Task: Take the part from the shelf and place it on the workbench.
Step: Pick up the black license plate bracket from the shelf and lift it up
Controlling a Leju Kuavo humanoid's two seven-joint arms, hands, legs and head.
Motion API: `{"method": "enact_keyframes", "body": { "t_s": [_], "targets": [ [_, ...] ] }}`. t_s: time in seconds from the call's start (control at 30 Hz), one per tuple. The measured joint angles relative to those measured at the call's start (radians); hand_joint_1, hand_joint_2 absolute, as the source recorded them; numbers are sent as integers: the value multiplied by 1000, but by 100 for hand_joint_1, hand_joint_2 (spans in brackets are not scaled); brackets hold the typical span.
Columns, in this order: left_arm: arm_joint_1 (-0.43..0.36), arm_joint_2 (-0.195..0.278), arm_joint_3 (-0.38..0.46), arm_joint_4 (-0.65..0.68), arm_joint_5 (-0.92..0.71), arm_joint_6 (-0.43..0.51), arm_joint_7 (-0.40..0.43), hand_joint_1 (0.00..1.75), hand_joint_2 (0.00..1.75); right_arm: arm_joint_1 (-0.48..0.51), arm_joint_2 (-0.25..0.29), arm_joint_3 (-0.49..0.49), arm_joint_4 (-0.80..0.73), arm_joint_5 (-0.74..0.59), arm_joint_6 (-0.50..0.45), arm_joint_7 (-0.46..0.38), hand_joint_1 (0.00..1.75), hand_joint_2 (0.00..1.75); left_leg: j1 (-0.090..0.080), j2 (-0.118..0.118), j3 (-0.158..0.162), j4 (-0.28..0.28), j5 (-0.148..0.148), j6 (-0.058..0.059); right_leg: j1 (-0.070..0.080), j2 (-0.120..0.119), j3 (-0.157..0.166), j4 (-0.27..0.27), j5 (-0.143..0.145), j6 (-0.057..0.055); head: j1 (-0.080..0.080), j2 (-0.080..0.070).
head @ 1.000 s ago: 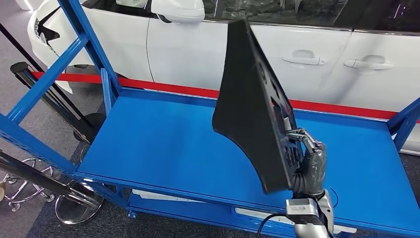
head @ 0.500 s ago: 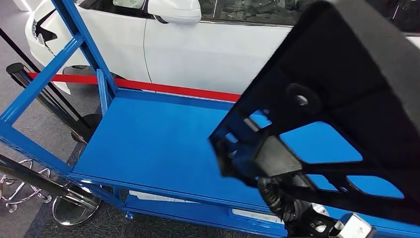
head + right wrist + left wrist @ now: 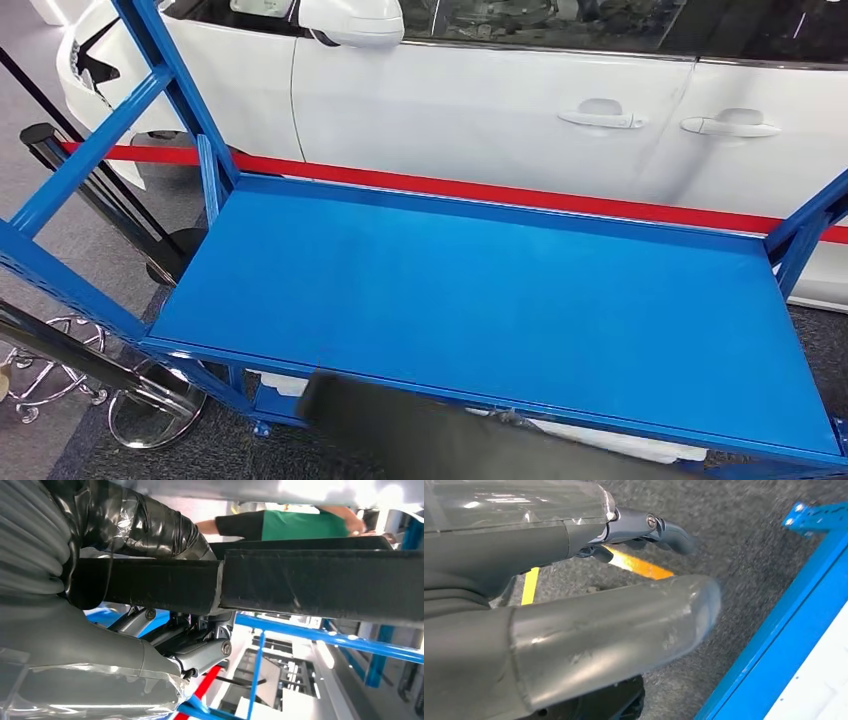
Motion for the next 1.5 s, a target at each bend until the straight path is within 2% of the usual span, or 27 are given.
{"method": "enact_keyframes", "body": {
  "t_s": [0.07,0.13,0.2,0.27,0.3,0.4,0.43,0.53,0.57,0.63,0.7,0.73,0.77,0.83,0.9,0.97,1.03,1.07,1.13,1.17,1.23,1.27,1.3,1.33,1.4,1.43,1.5],
  "targets": [
    [1,-1,0,0,-4,0,2,0,0,13,-3,-5,-4,34,-18,-14,175,175,4,0,-10,15,-16,-11,-1,-3,-8,-4,13,-18,0,0],
    [0,-1,0,0,-10,-1,2,0,0,23,-3,-11,-13,79,-44,-31,175,175,7,1,-42,97,-87,-18,-1,-6,-22,-7,27,-34,0,0],
    [-2,-1,0,0,-17,-4,1,0,0,28,-4,-14,-24,116,-59,-44,175,175,8,1,-82,227,-171,-21,3,-7,-40,-6,39,-40,0,0],
    [-4,0,0,0,-23,-7,0,0,0,29,-5,-14,-31,130,-59,-49,175,175,7,1,-78,278,-195,-20,9,-6,-58,-2,51,-41,0,0],
    [-5,0,0,0,-25,-8,0,0,0,29,-6,-14,-35,133,-57,-51,175,175,7,-1,-46,242,-179,-16,11,-2,-66,0,57,-39,0,0],
    [-9,4,0,0,-30,-8,-2,0,0,27,-9,-15,-46,134,-49,-55,175,175,1,-33,97,26,-115,7,16,11,-84,3,75,-29,0,0],
    [-10,5,0,0,-31,-8,-3,0,0,26,-9,-15,-49,134,-46,-56,175,175,-2,-41,120,-13,-107,11,16,14,-87,3,82,-24,0,0],
    [-11,9,0,0,-32,-9,-5,0,0,24,-12,-15,-56,133,-45,-56,175,175,-5,-25,120,-36,-85,19,12,26,-95,-6,103,-5,0,0],
    [-12,10,0,0,-32,-9,-5,0,0,24,-14,-15,-58,133,-45,-56,175,175,-3,-15,116,-42,-74,25,12,26,-100,-3,96,0,0,0],
    [-14,10,0,0,-34,-9,-6,0,0,21,-18,-16,-61,133,-44,-56,175,175,3,6,103,-49,-54,37,9,15,-124,58,29,7,0,0],
    [-14,11,0,0,-38,-9,-8,0,0,18,-21,-16,-63,132,-43,-59,175,175,1,26,84,-47,-41,44,5,7,-163,185,-63,16,0,0],
    [-14,11,0,0,-40,-9,-9,0,0,17,-23,-16,-63,132,-42,-60,175,175,0,36,74,-45,-36,43,3,6,-174,241,-86,20,0,0],
    [-14,12,0,0,-42,-9,-10,0,0,17,-25,-16,-64,131,-43,-61,175,175,0,47,63,-42,-31,42,1,4,-172,270,-88,24,0,0],
    [-15,12,0,0,-42,-9,-10,0,0,17,-27,-16,-64,131,-43,-62,175,175,0,66,48,-37,-23,36,-1,-7,-112,214,-44,28,0,0],
    [-16,12,0,0,-43,-9,-11,0,0,14,-28,-16,-64,131,-43,-62,175,175,-2,83,40,-32,-18,29,2,-47,-9,66,-4,23,0,0],
    [-16,12,0,0,-43,-9,-11,0,0,11,-30,-16,-66,131,-43,-63,175,175,-5,99,36,-28,-12,19,10,-76,45,-26,2,12,0,0],
    [-17,12,0,0,-43,-9,-11,0,0,10,-32,-16,-67,130,-43,-64,175,175,-6,114,33,-27,-6,6,13,-66,43,-42,4,-2,0,0],
    [-18,13,0,0,-43,-9,-11,0,0,9,-33,-16,-67,131,-45,-64,175,175,-4,106,29,-22,-13,0,12,-58,37,-44,10,-10,0,0],
    [-19,14,0,0,-43,-9,-13,0,0,9,-33,-16,-68,138,-53,-64,175,175,0,63,8,31,-68,-11,7,-46,23,-47,24,-29,0,0],
    [-18,15,0,0,-43,-9,-14,0,0,9,-33,-16,-68,141,-58,-64,175,175,1,36,-12,89,-112,-14,7,-42,14,-46,30,-36,0,0],
    [-16,16,0,0,-43,-10,-17,0,0,10,-34,-18,-69,144,-66,-64,175,175,1,14,-54,222,-185,-16,11,-31,-8,-40,43,-42,0,0],
    [-16,17,0,0,-44,-11,-19,0,0,10,-34,-19,-69,142,-68,-63,175,175,1,12,-61,260,-195,-16,13,-25,-20,-37,50,-43,0,0],
    [-16,17,0,0,-44,-11,-21,0,0,10,-34,-20,-69,139,-67,-60,175,175,1,11,-50,260,-184,-14,14,-20,-31,-33,56,-42,0,0],
    [-17,18,0,0,-44,-12,-22,0,0,10,-35,-21,-69,134,-66,-56,175,175,1,11,-20,222,-157,-11,15,-16,-40,-29,60,-41,0,0],
    [-20,21,0,0,-45,-14,-25,0,0,8,-36,-21,-69,123,-62,-43,175,175,-2,8,71,77,-102,0,17,-11,-51,-24,69,-35,0,0],
    [-21,24,0,0,-45,-15,-26,0,0,7,-38,-21,-69,120,-61,-38,175,175,-4,5,109,12,-88,4,18,-9,-55,-23,74,-31,0,0],
    [-24,28,0,0,-45,-13,-25,0,0,4,-41,-21,-69,117,-59,-33,175,175,-10,3,140,-50,-85,10,17,-8,-63,-22,87,-20,0,0]
  ]
}}
